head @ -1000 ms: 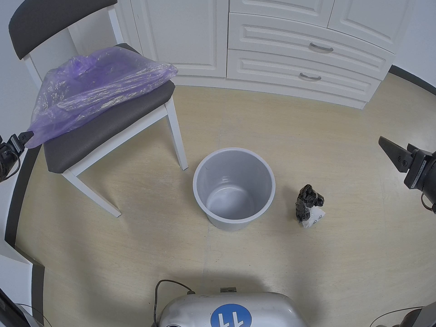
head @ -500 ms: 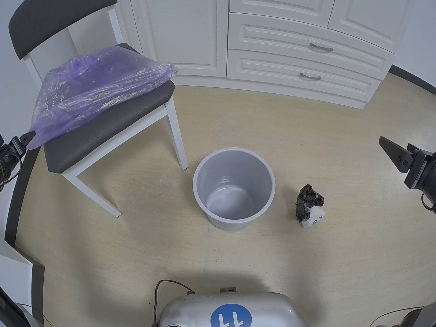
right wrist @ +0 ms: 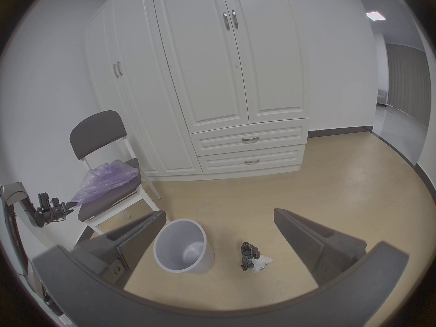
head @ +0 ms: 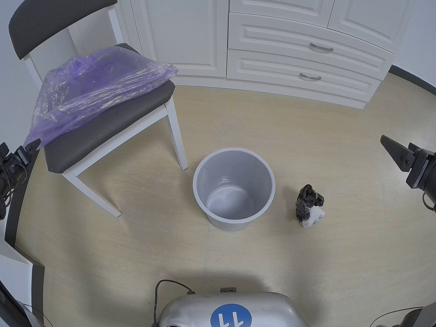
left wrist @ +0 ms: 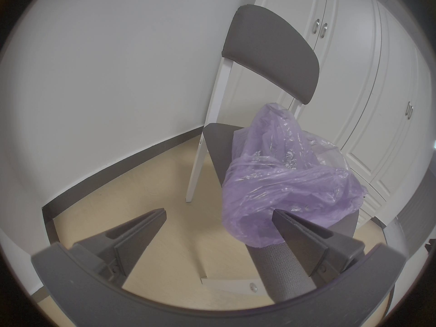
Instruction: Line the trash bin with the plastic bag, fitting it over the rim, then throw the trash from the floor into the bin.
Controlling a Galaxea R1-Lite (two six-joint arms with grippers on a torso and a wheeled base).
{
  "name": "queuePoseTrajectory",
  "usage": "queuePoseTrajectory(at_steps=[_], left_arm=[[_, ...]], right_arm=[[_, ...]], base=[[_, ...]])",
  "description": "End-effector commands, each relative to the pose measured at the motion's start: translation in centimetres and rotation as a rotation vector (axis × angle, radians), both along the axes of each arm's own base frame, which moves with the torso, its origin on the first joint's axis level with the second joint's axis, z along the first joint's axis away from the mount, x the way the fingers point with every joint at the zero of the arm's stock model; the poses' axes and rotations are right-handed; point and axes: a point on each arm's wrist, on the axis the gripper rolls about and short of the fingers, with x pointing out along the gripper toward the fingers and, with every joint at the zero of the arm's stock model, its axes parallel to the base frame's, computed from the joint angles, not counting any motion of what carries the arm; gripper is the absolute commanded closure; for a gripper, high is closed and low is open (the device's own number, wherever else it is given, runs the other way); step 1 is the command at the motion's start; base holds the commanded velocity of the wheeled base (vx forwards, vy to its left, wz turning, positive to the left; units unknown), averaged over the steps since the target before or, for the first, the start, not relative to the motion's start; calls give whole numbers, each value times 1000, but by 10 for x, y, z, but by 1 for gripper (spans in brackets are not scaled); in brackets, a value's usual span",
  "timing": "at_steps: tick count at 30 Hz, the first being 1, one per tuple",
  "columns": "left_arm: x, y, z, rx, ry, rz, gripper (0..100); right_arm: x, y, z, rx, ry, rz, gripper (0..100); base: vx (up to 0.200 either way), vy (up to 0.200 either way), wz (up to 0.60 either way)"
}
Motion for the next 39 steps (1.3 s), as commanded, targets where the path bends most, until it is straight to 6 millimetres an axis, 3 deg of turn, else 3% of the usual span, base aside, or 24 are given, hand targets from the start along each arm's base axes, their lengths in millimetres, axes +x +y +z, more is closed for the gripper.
queuePoseTrajectory(at_steps=[1, 13, 20, 29, 30, 39], left_arm=[[2, 4, -6, 0, 16, 5, 0], [16, 10, -19, 13, -43, -1, 0], [15, 9, -5, -42, -205, -11, 0], [14, 9, -6, -37, -214, -10, 0], [14, 9, -7, -39, -211, -10, 100], [15, 10, -9, -44, -205, -9, 100]], right_arm=[[0, 0, 0, 1, -2, 1, 0], [-1, 0, 1, 4, -7, 1, 0], [-3, -1, 2, 8, -14, 1, 0], [-3, -1, 2, 7, -12, 2, 0], [-3, -1, 2, 7, -12, 2, 0], [-2, -1, 1, 4, -7, 1, 0]], base=[[0, 0, 0], [0, 0, 0], [0, 0, 0], [0, 0, 0], [0, 0, 0], [0, 0, 0]])
